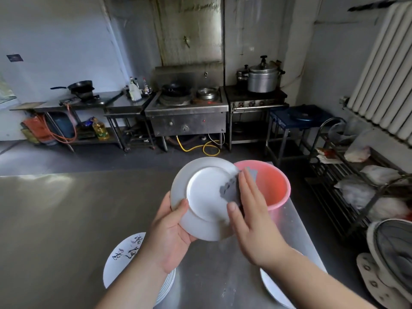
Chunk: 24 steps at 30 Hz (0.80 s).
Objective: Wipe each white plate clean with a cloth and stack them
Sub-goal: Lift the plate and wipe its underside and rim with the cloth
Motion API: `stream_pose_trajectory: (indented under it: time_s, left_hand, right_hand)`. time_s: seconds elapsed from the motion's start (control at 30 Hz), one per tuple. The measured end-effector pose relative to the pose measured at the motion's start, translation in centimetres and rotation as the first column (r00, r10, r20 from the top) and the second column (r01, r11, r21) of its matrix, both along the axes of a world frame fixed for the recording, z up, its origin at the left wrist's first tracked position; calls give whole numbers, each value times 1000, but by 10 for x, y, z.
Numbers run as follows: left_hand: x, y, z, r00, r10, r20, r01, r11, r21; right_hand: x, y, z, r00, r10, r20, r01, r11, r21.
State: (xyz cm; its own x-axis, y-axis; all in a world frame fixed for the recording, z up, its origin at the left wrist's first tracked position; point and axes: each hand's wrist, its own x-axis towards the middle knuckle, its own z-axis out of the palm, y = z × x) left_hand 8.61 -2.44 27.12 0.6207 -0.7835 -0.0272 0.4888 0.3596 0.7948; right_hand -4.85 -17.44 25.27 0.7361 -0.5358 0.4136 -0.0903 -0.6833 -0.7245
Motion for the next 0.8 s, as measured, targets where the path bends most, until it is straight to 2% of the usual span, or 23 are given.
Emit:
stream_pose_trajectory:
  time_s: [0.07,0.23,0.33,0.43,0.6,0.8]
  left_hand:
    - [-4,-4,1,1000,5,-9,-5,999,-32]
    - [-12,-14,1,1000,18,17,-17,998,-57]
    - [-9,-13,1,994,-83,71,87,995,-50]
    - [4,-10,8,993,-120,22,120,993,-15]
    - [20,-8,10,995,-68,71,60,992,107]
    - [9,-4,0,995,81,52,-86,992,93]
  right_hand:
    - [5,-8,6,999,-38,37,36,999,38]
    - [-1,48,-25,975,-90,204,71,992,101]
    - [0,22,-10,928,-190,321,136,974,183]
    - [1,-17,23,895,-158,417,68,973,222]
    - [4,-37,35,932,-37,361,-15,990,141]
    - [-19,21,-28,993,24,120,-12,995,-98]
